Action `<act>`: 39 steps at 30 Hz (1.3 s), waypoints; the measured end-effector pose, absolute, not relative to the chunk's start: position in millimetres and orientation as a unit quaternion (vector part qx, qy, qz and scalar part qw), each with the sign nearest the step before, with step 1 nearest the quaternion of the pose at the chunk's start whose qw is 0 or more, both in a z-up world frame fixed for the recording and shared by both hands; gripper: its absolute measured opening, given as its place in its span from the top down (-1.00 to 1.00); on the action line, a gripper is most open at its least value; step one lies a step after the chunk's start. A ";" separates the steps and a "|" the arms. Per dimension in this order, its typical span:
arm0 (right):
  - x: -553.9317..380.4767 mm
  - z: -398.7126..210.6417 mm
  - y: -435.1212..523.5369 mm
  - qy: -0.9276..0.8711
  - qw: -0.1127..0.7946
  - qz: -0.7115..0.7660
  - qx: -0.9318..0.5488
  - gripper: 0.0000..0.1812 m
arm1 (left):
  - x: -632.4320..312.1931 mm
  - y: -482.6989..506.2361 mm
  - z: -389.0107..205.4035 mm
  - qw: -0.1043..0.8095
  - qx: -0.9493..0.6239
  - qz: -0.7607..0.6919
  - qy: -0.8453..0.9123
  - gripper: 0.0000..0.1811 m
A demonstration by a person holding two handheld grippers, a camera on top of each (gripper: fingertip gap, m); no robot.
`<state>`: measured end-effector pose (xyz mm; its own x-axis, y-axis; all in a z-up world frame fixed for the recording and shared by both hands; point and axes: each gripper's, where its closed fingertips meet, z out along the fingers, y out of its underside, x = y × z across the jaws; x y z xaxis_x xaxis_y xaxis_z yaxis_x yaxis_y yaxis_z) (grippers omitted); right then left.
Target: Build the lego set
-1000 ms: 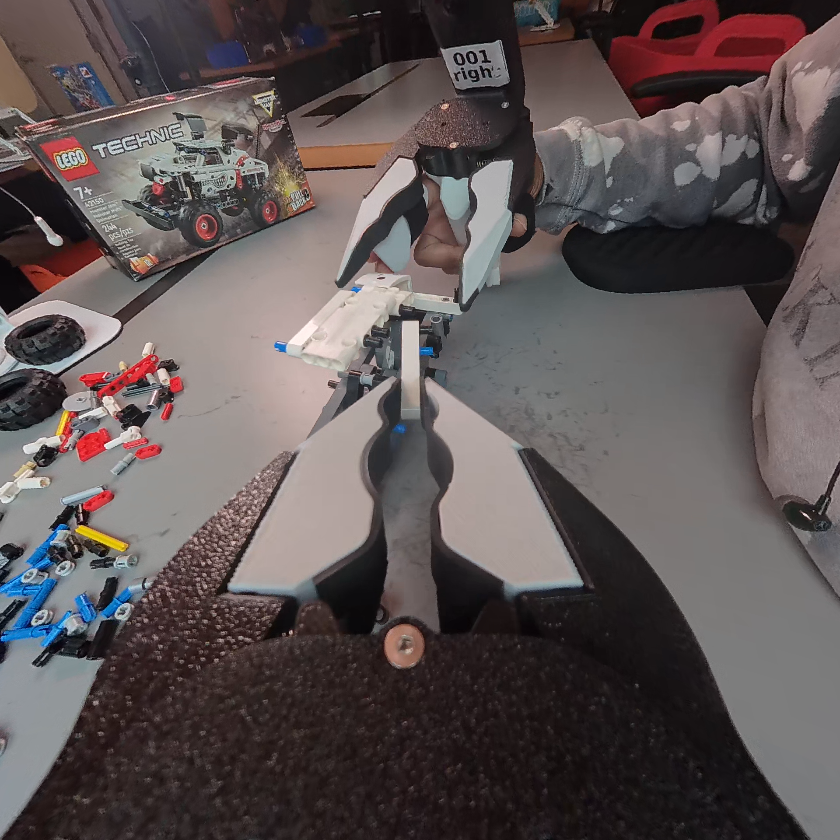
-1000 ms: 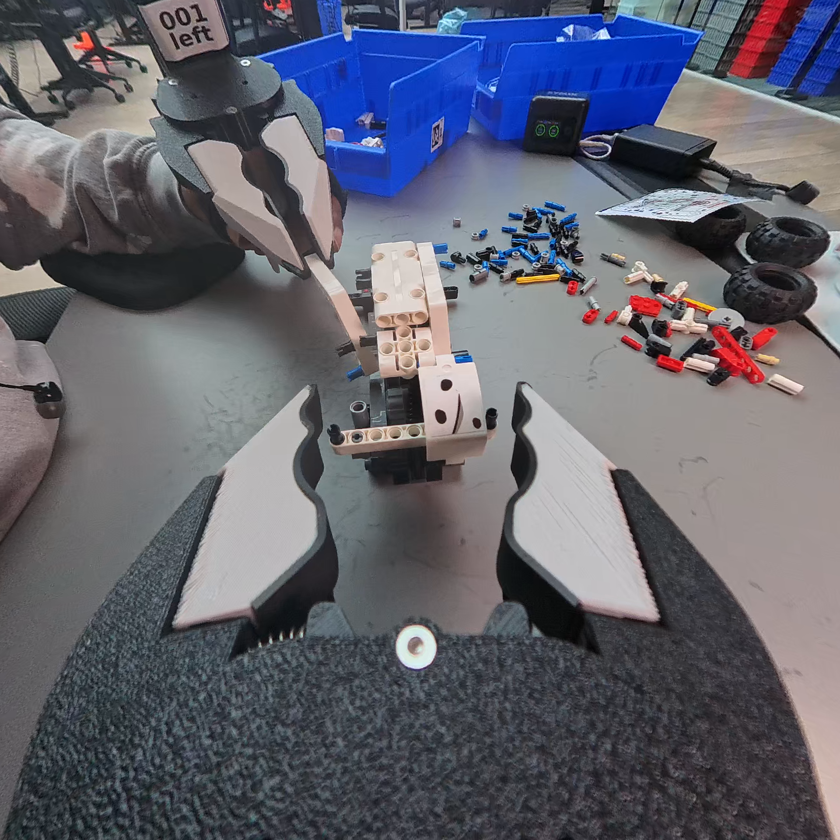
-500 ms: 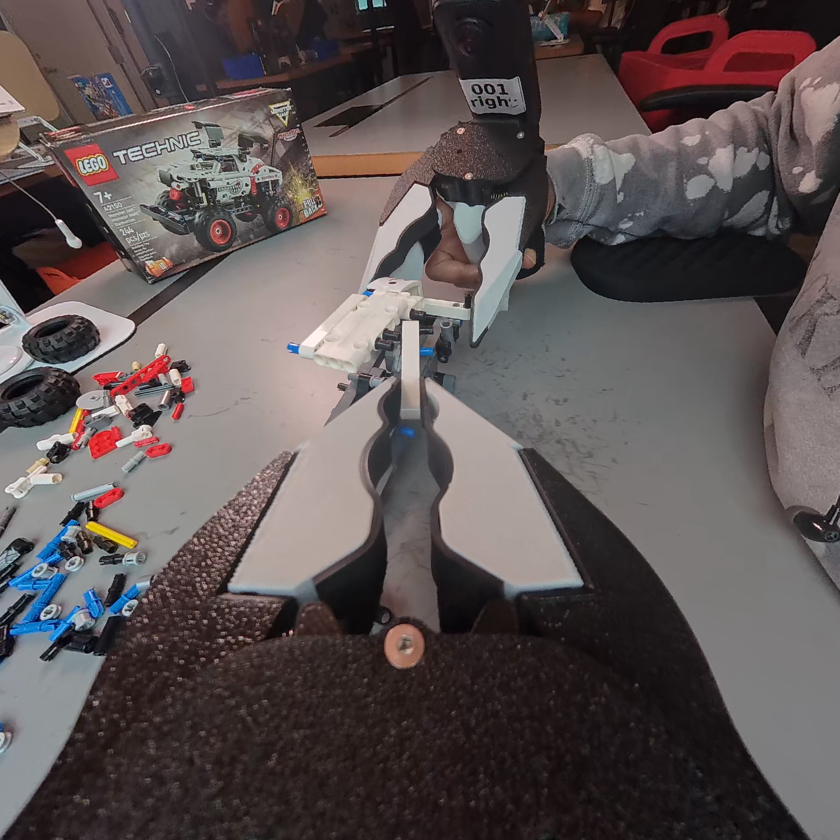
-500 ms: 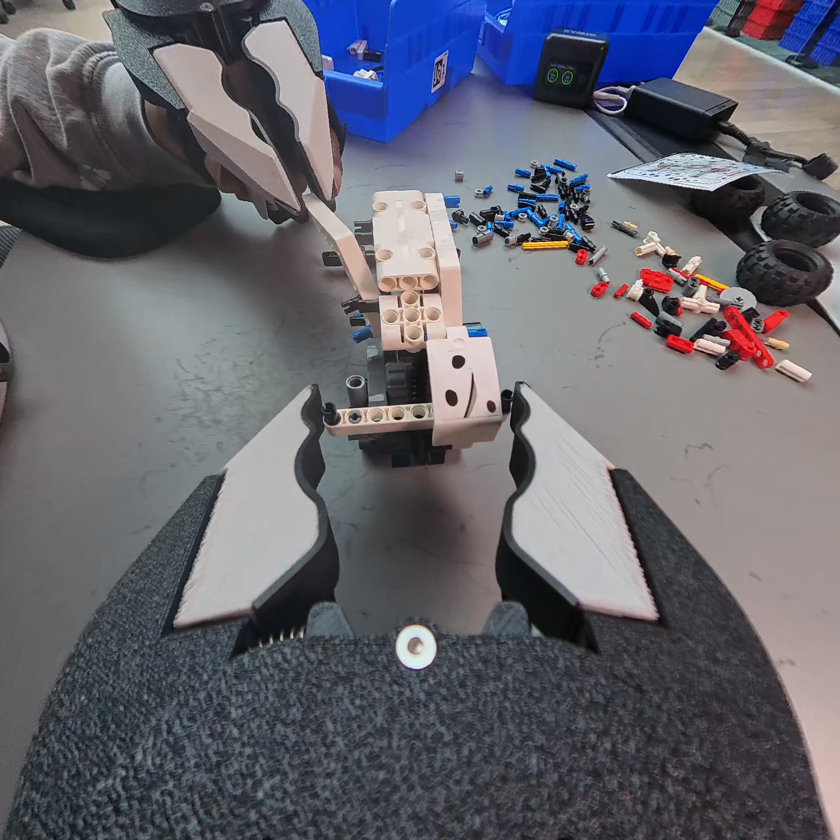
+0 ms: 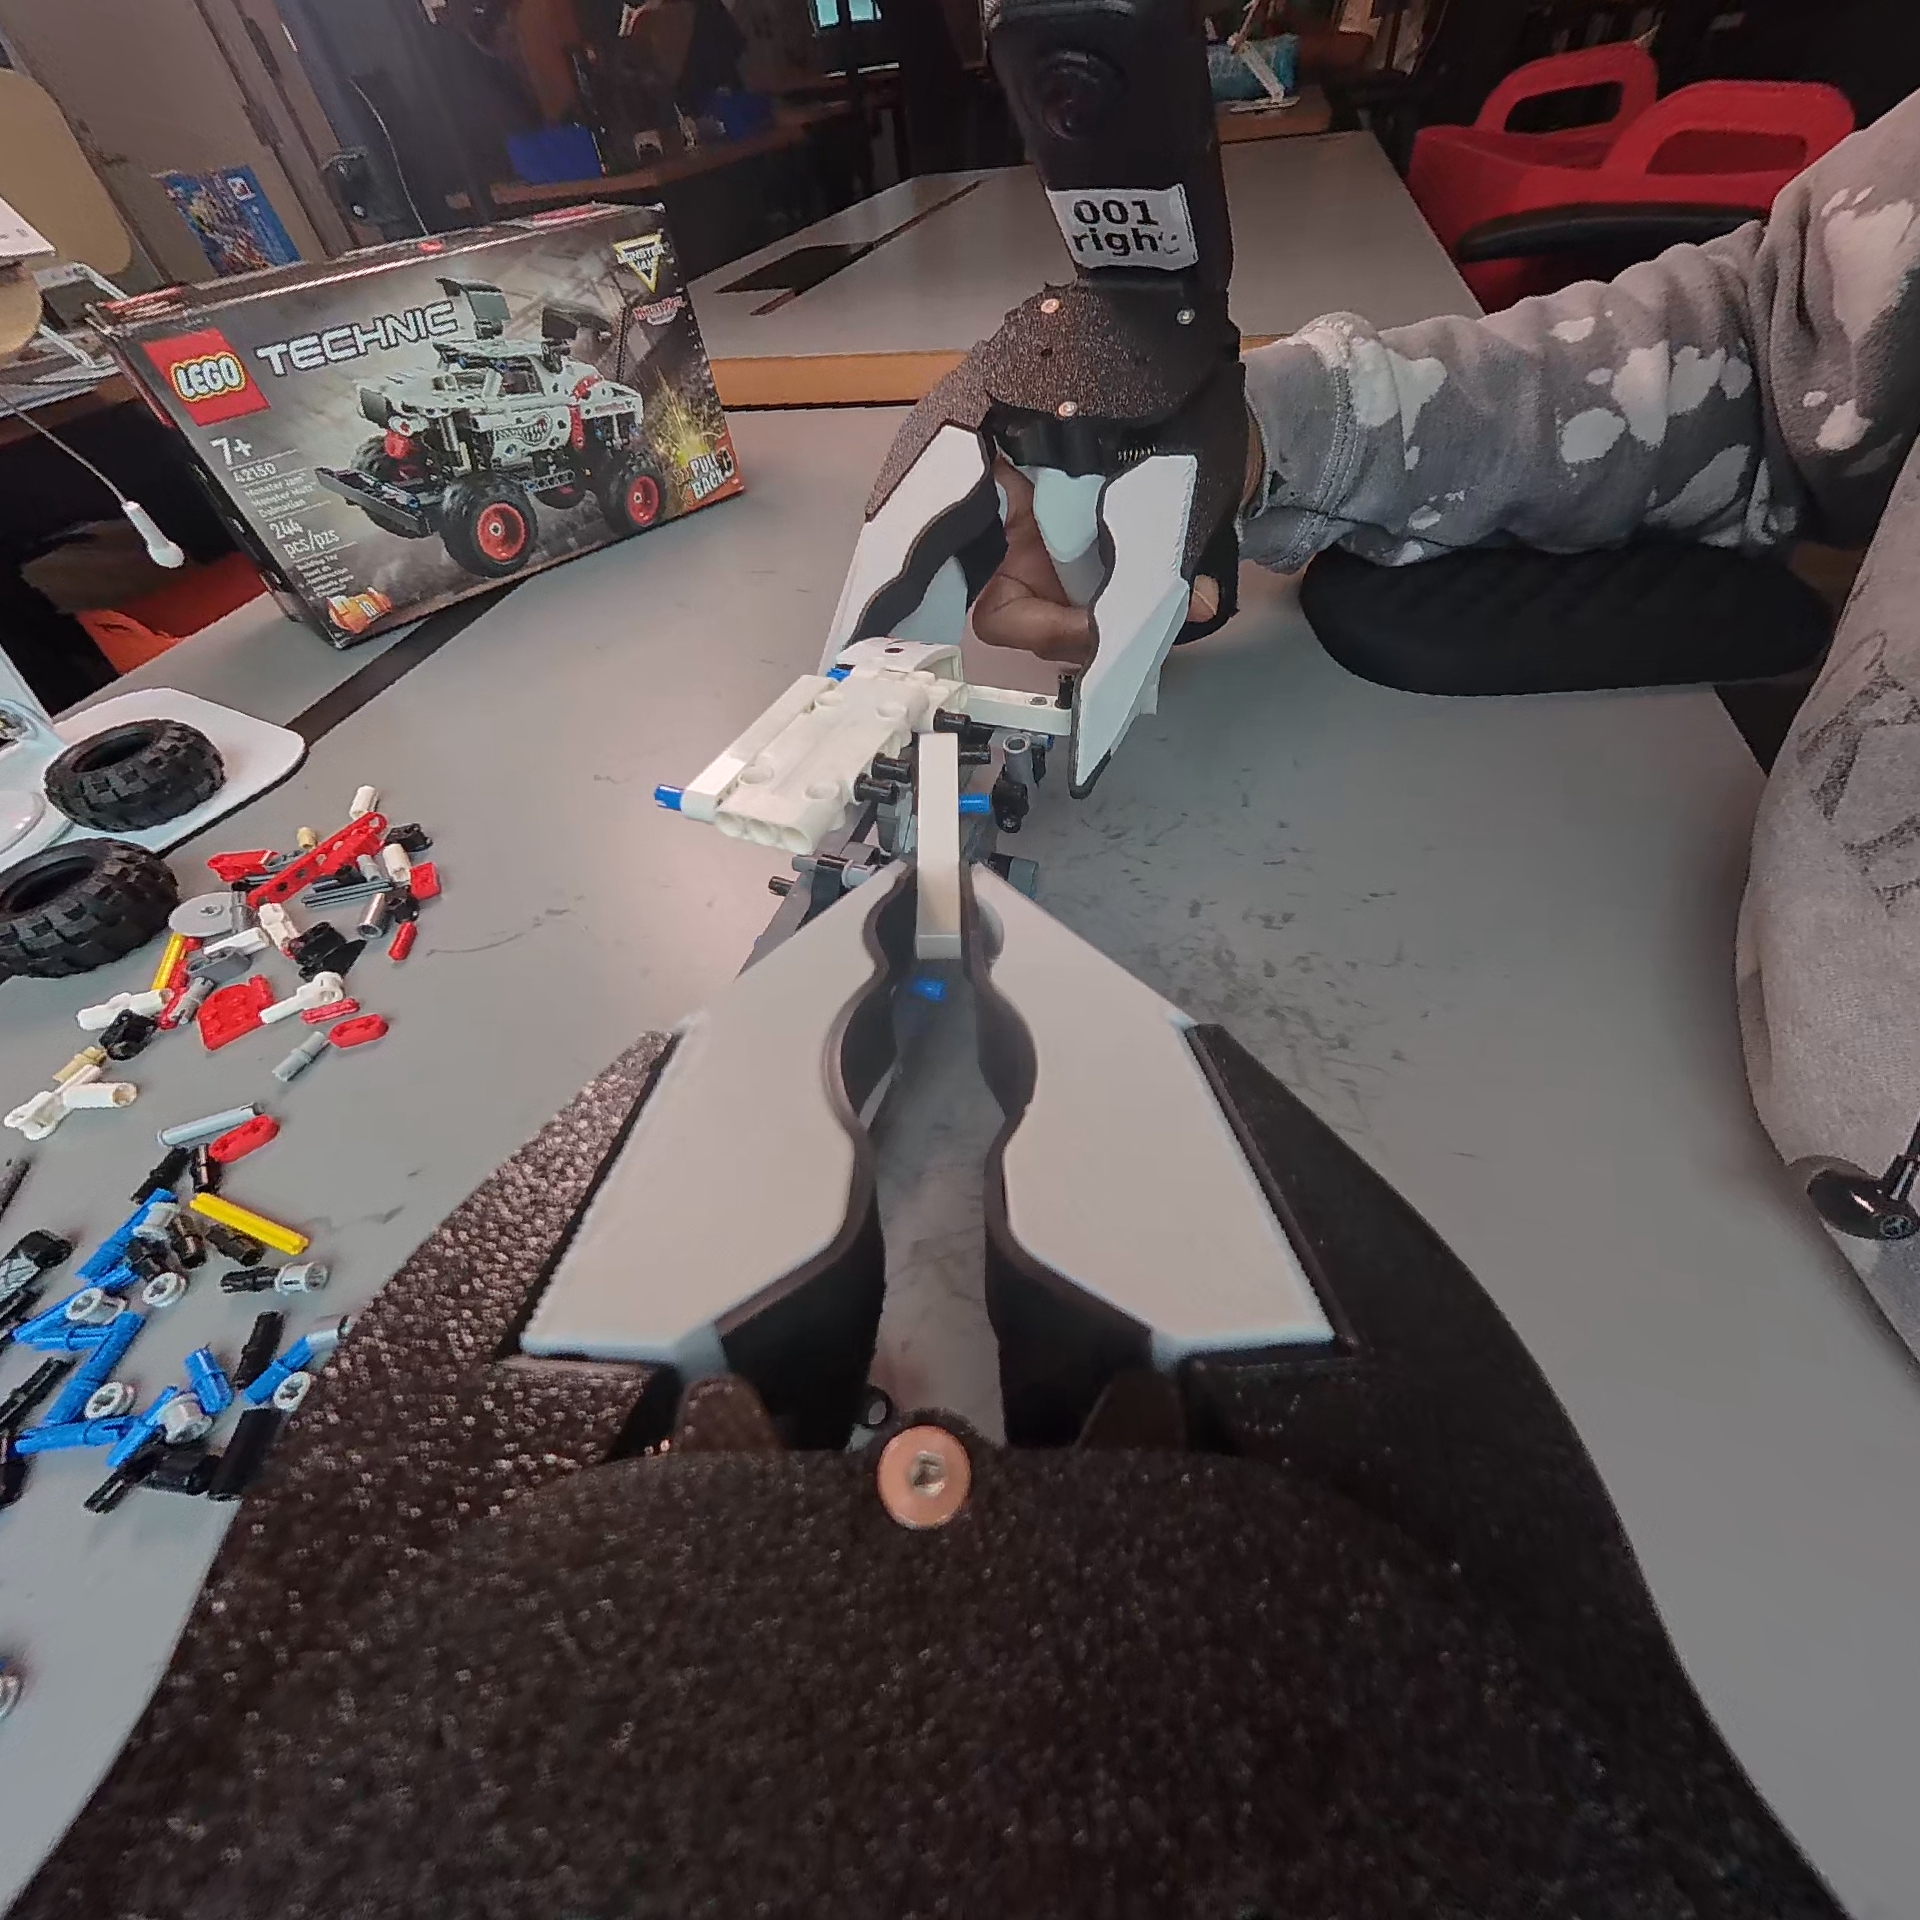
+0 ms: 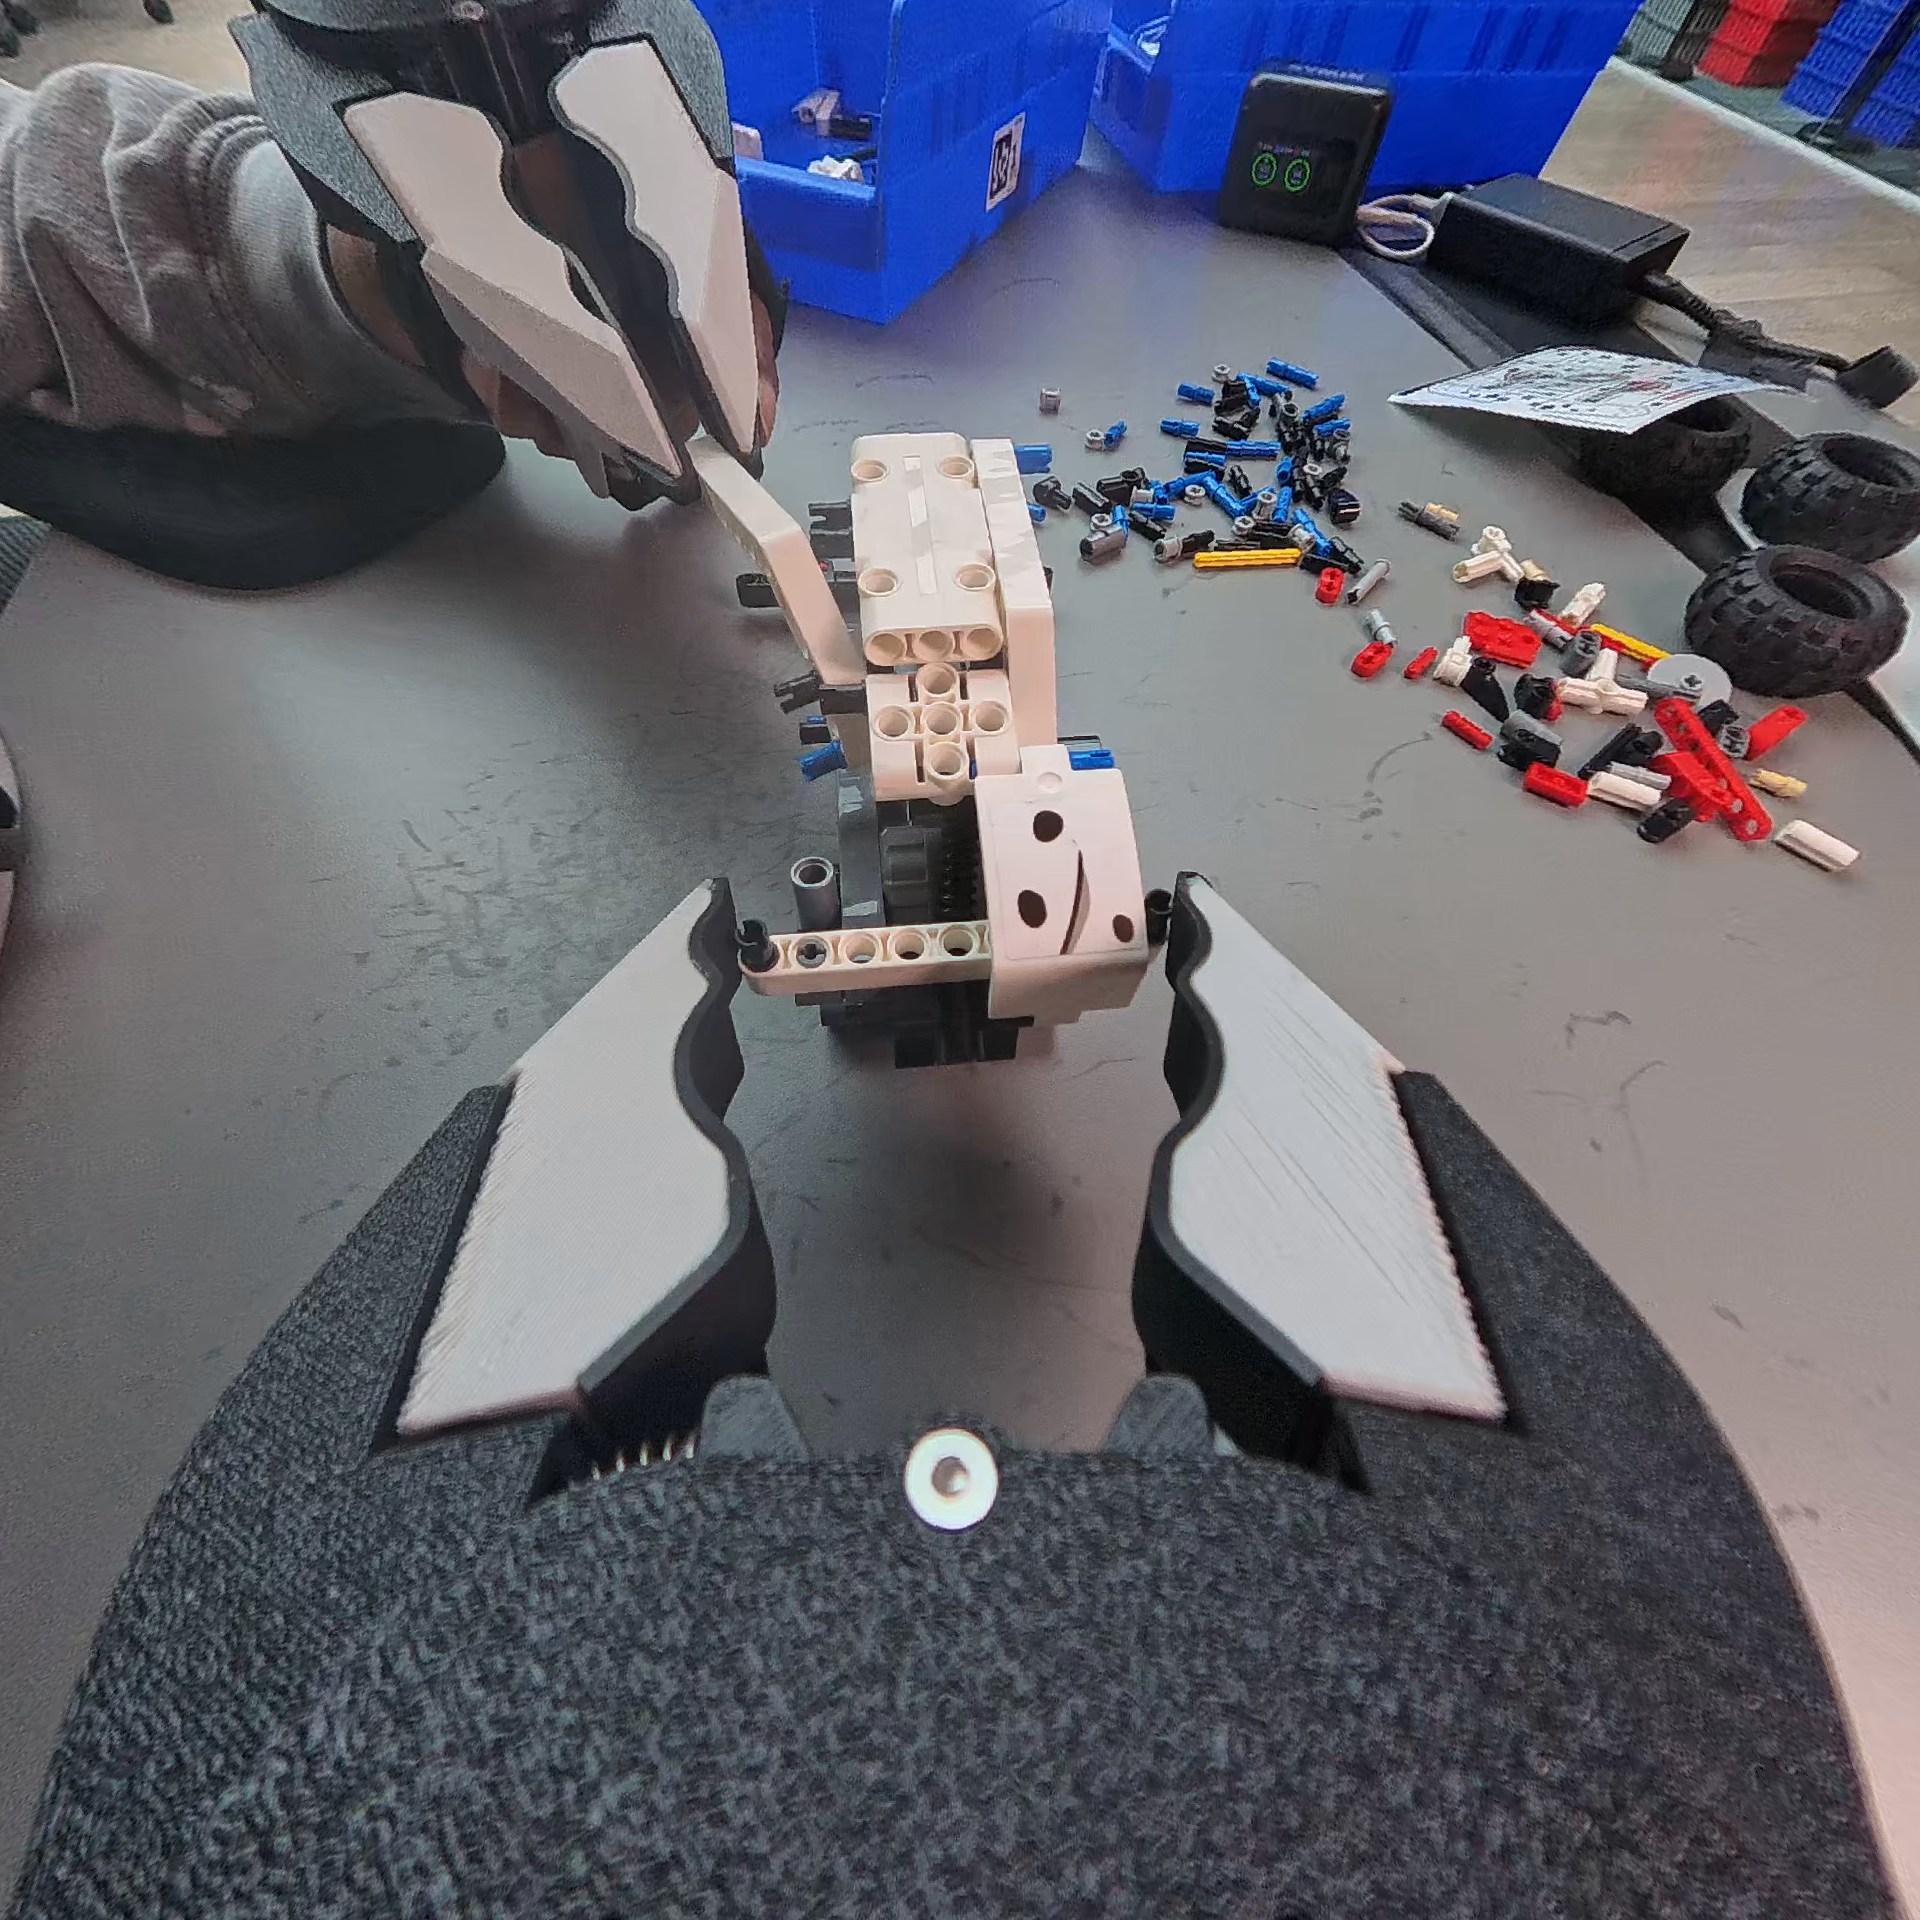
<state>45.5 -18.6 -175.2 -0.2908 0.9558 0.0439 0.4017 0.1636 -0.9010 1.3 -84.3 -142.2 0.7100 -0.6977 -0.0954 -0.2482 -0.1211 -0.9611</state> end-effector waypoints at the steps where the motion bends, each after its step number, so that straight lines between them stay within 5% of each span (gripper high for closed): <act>1: 45.5 -175.2 -18.6 -0.687 0.332 0.417 -0.494 0.09 | 1.0 -84.3 -141.8 0.577 -0.723 -0.196 0.326 0.91; 39: 51.9 -174.8 -45.0 -0.721 0.299 0.443 -0.441 0.09 | 36.9 -96.0 -133.4 0.579 -0.675 -0.239 0.389 0.91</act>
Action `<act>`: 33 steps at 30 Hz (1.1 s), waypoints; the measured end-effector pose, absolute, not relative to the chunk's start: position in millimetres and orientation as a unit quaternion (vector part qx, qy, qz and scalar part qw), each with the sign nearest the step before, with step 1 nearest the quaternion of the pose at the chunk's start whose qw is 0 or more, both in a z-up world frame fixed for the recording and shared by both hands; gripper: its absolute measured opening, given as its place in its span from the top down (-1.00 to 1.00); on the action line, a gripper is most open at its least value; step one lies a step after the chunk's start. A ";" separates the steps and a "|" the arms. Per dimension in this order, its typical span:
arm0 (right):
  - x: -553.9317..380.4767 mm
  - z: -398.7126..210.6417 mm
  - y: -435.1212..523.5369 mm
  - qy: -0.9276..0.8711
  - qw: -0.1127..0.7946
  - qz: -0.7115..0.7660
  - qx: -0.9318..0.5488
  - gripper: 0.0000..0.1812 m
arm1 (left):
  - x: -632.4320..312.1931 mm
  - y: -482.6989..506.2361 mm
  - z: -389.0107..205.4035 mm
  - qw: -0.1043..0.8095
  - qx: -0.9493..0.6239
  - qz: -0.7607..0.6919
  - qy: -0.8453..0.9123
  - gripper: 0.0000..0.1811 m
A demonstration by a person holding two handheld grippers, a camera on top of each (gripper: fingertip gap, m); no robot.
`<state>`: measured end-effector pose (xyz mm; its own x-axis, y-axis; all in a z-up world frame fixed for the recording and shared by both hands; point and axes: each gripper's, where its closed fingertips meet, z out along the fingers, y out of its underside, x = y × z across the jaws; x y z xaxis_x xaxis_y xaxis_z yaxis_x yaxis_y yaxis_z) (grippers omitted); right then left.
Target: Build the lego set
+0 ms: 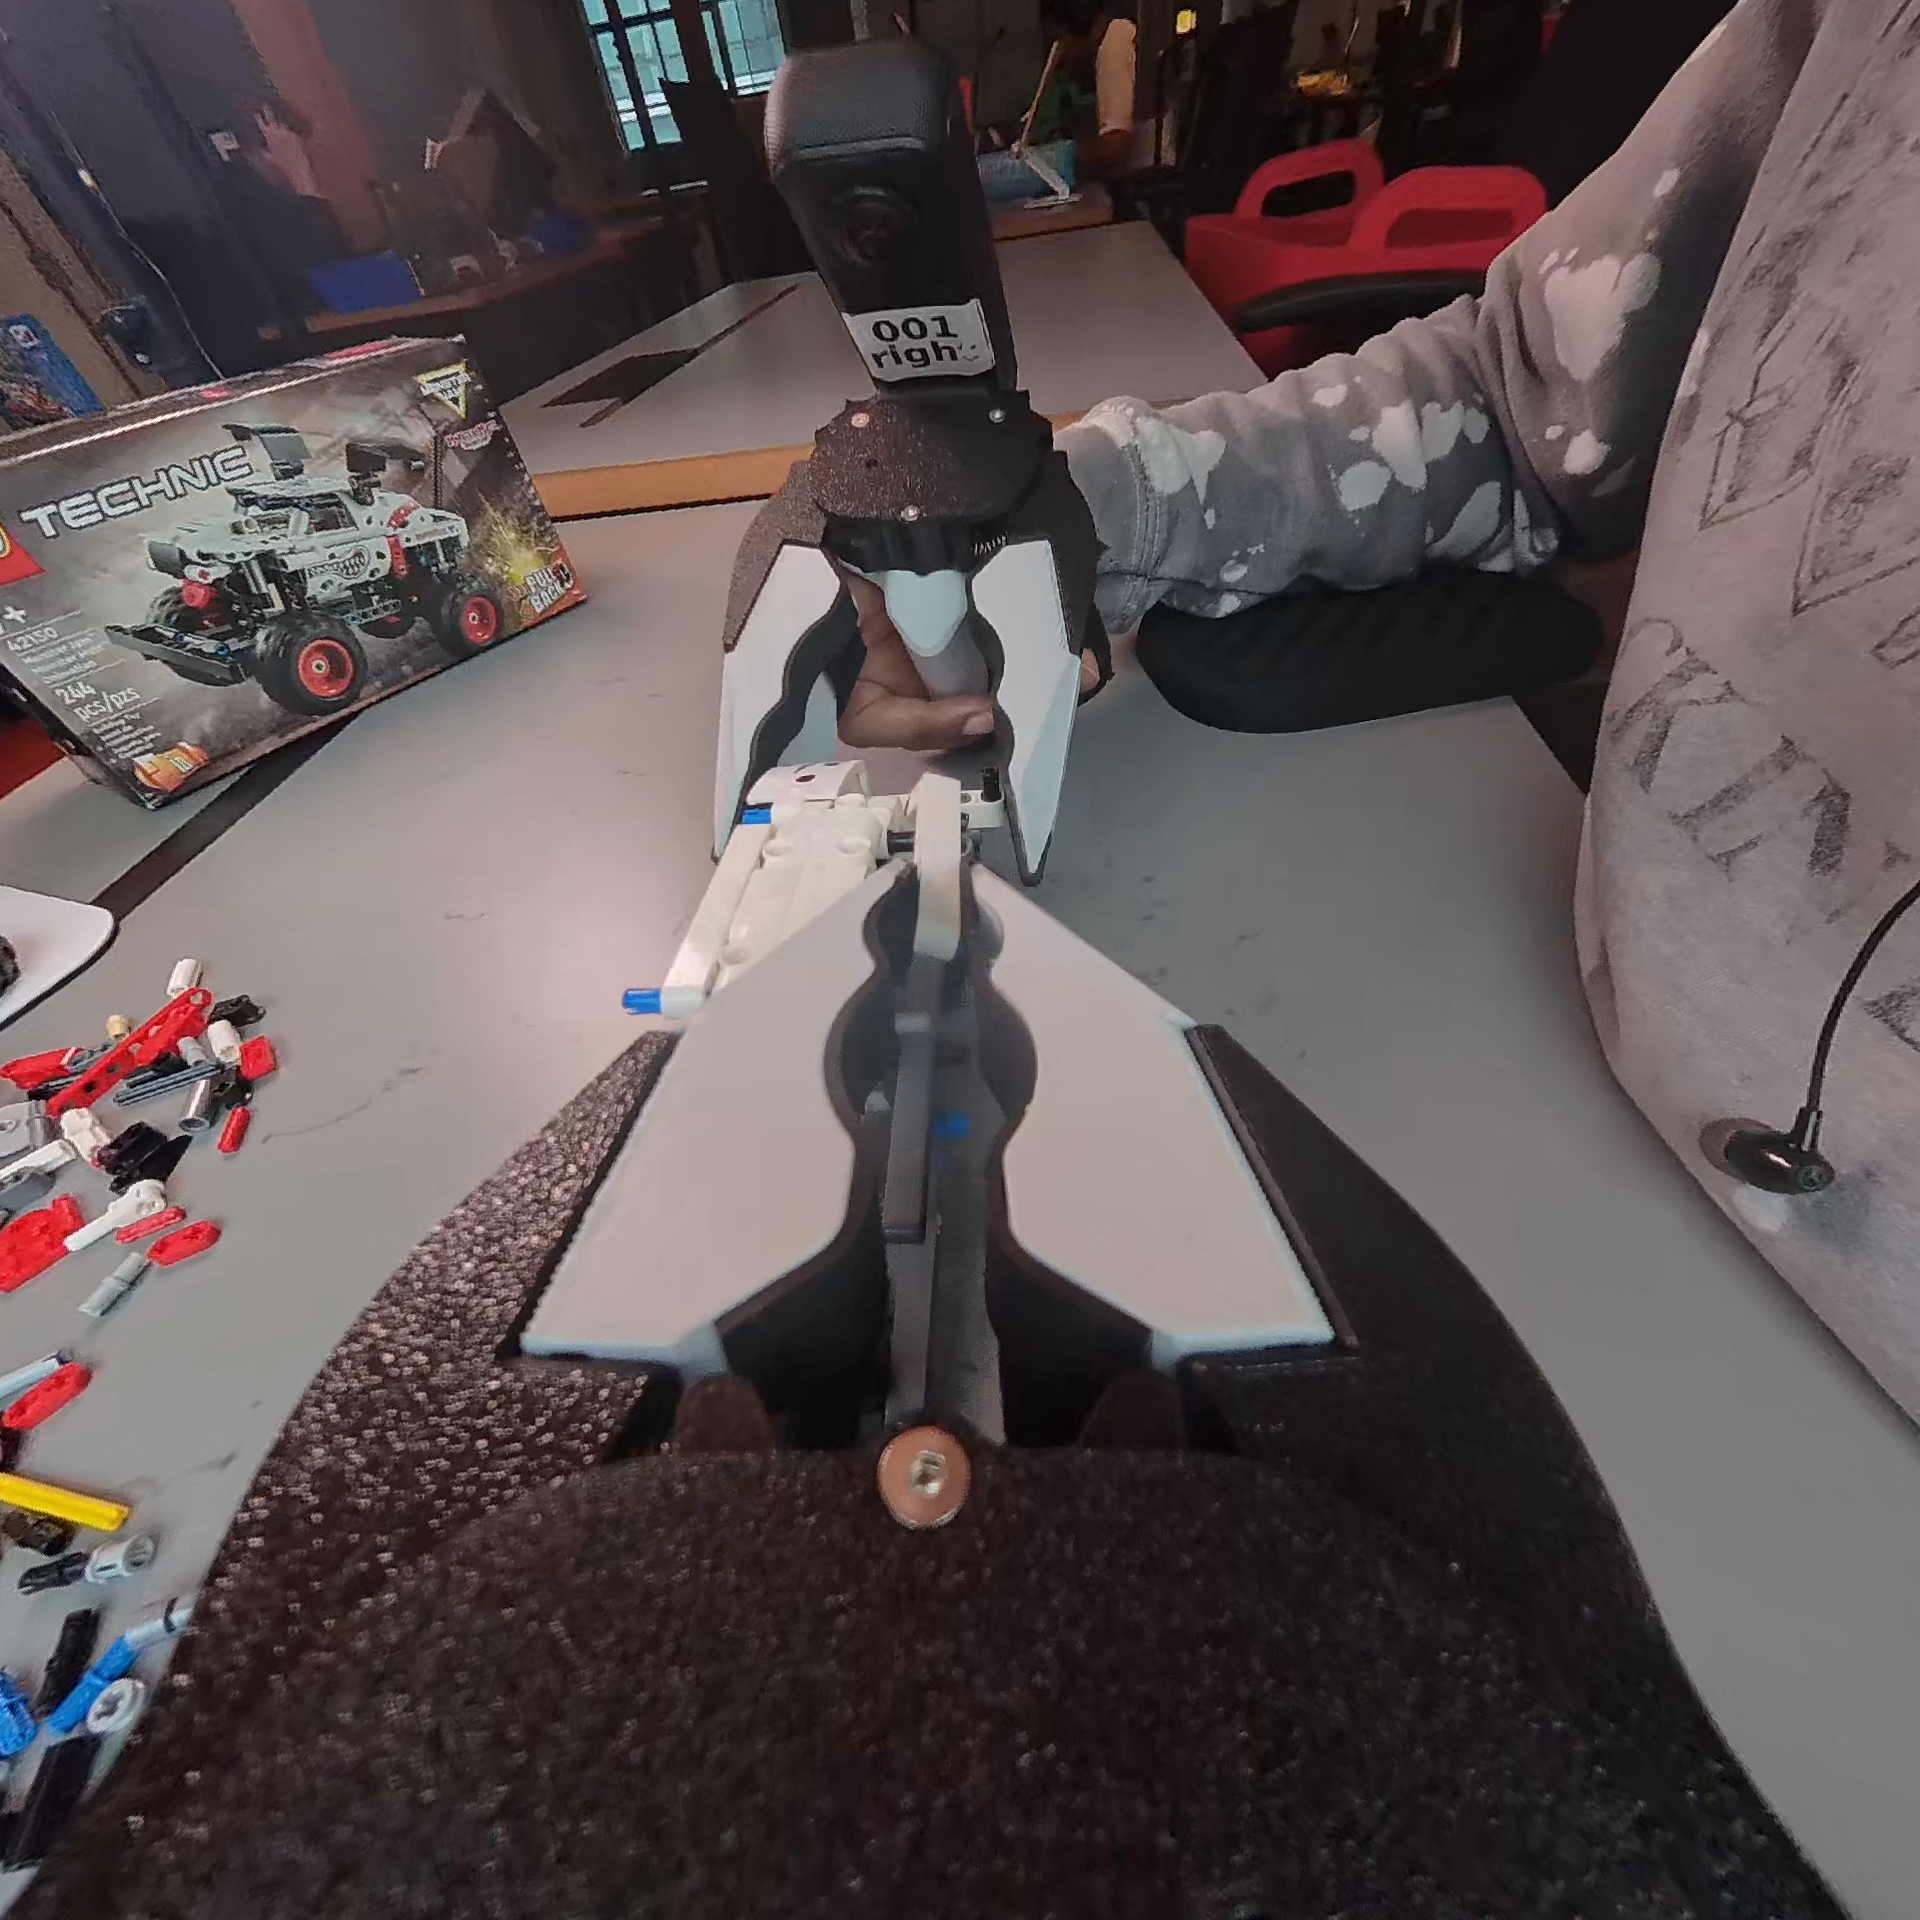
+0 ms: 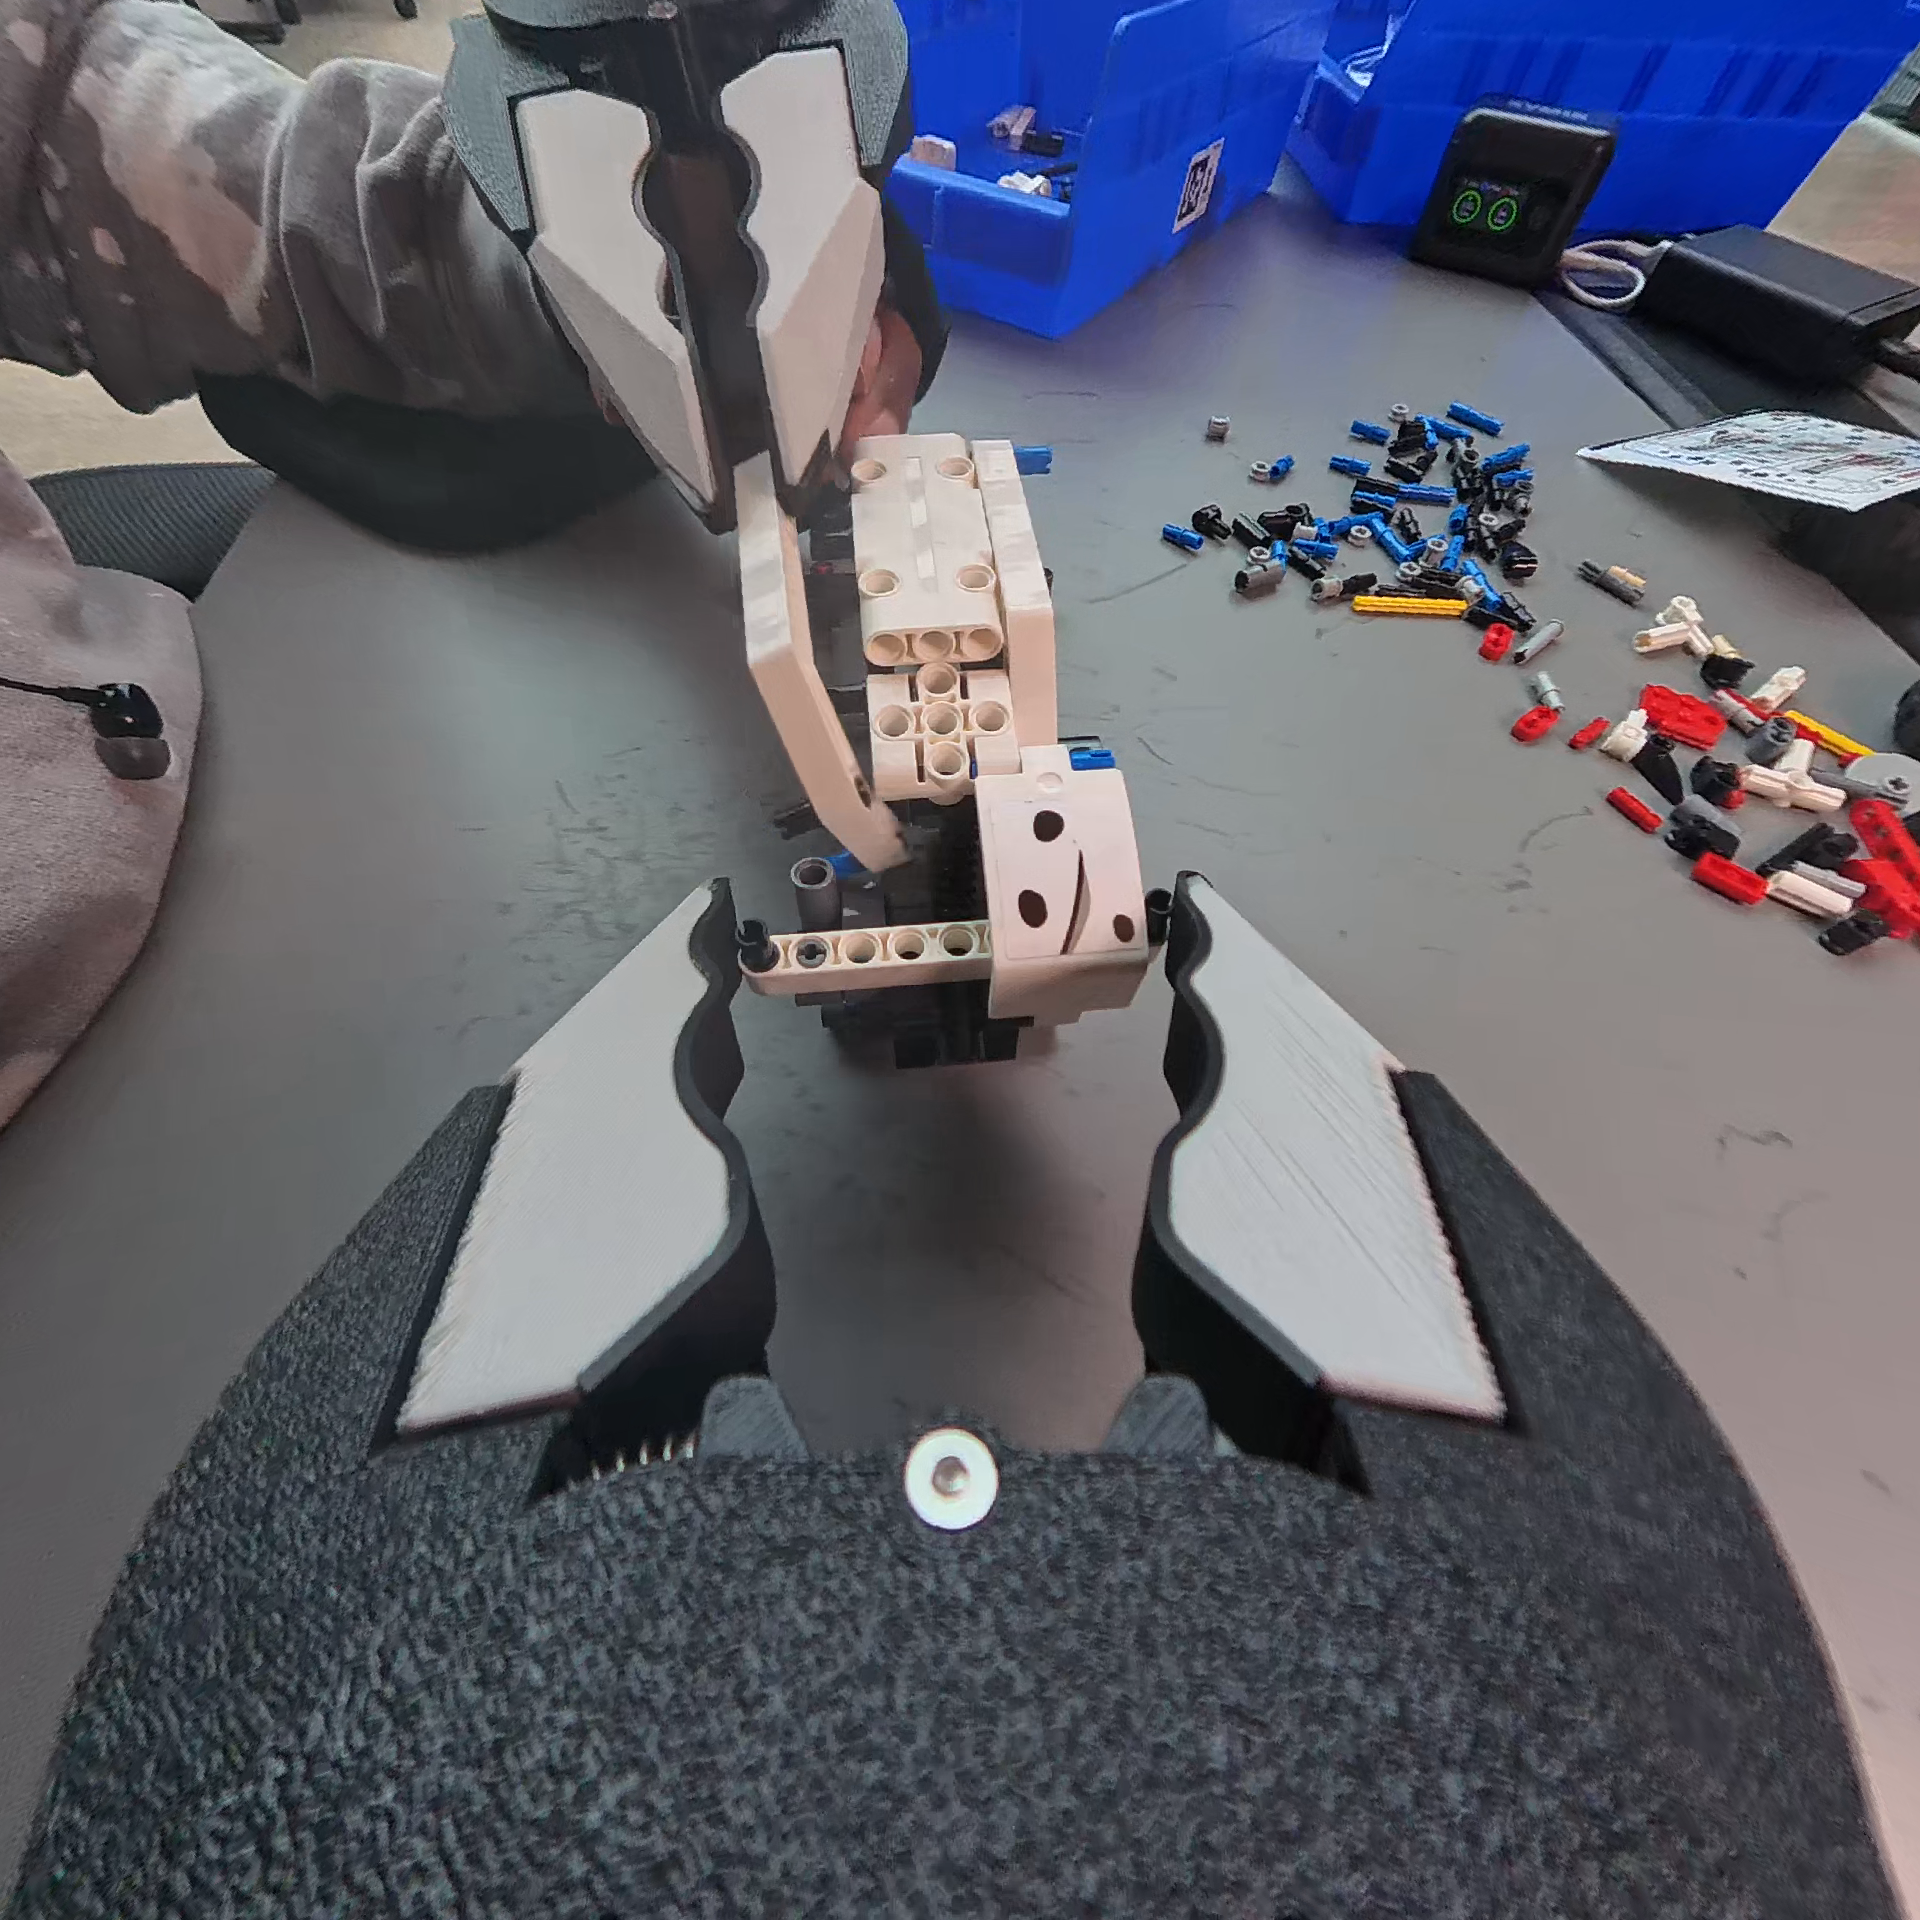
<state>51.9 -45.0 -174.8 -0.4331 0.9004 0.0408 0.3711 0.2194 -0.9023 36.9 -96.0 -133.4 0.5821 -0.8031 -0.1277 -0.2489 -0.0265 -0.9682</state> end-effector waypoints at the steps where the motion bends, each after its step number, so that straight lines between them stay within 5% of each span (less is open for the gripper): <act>1: 51.9 -174.7 -44.9 -0.721 0.300 0.442 -0.441 0.09 | 37.4 -95.7 -133.7 0.581 -0.675 -0.236 0.390 0.91; 6: 51.6 -156.2 -40.2 -0.700 0.334 0.454 -0.438 0.09 | 35.5 -95.4 -137.1 0.575 -0.685 -0.235 0.381 0.91; 11: 57.4 -129.4 -49.7 -0.707 0.387 0.452 -0.383 0.61 | 34.7 -92.9 -134.3 0.561 -0.699 -0.273 0.348 0.91; 19: 54.2 -143.8 -66.6 -0.747 0.374 0.411 -0.365 0.93 | 33.3 -91.7 -129.4 0.551 -0.705 -0.314 0.317 0.91; 33: 57.1 -140.2 -68.1 -0.669 0.213 0.528 -0.477 0.93 | 28.9 -92.8 -126.0 0.587 -0.694 -0.186 0.372 0.81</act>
